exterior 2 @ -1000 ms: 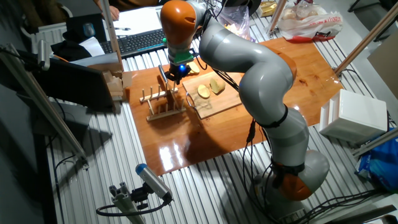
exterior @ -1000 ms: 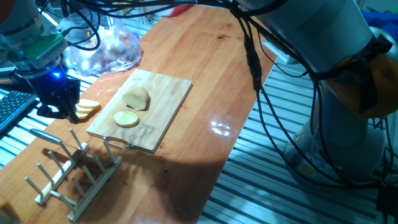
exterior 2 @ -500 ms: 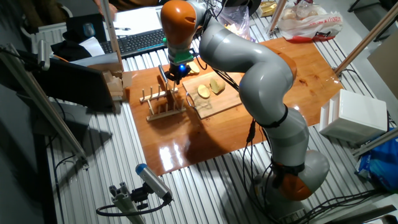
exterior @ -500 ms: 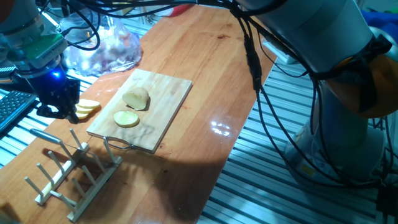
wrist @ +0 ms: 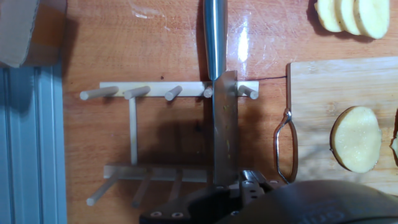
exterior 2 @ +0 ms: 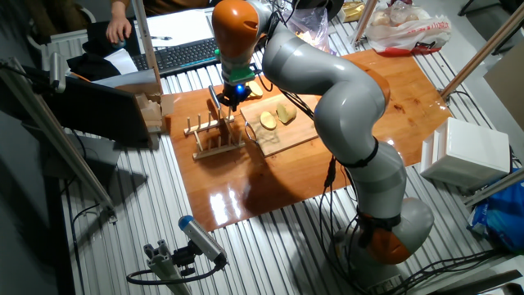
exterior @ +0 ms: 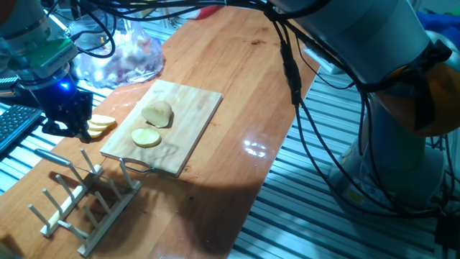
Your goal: Chop the potatoes
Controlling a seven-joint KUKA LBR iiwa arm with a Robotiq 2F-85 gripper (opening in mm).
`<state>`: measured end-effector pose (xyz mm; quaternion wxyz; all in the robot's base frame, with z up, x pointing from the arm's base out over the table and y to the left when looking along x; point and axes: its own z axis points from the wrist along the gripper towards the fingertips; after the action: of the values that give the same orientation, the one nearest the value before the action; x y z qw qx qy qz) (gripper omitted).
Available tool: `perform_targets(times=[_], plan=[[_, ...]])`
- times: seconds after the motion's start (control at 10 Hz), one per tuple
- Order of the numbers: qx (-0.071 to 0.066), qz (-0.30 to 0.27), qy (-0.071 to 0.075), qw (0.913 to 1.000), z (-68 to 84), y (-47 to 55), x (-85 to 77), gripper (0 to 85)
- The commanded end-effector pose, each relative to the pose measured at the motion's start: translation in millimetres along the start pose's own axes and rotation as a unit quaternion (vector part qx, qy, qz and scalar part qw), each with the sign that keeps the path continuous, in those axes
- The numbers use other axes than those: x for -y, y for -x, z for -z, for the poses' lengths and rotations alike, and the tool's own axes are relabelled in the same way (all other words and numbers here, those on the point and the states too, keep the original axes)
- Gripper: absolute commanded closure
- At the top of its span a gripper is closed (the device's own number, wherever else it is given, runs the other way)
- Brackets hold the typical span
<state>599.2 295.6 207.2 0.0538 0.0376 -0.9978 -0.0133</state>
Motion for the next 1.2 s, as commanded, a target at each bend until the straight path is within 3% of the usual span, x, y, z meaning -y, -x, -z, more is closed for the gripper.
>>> perform_targets(times=[0.0, 1.1], plan=[[0.000, 0.001, 0.000, 1.0000, -0.2, 0.2, -0.1, 85.0], [0.002, 0.005, 0.000, 1.0000, -0.7, 0.5, -0.2, 85.0]])
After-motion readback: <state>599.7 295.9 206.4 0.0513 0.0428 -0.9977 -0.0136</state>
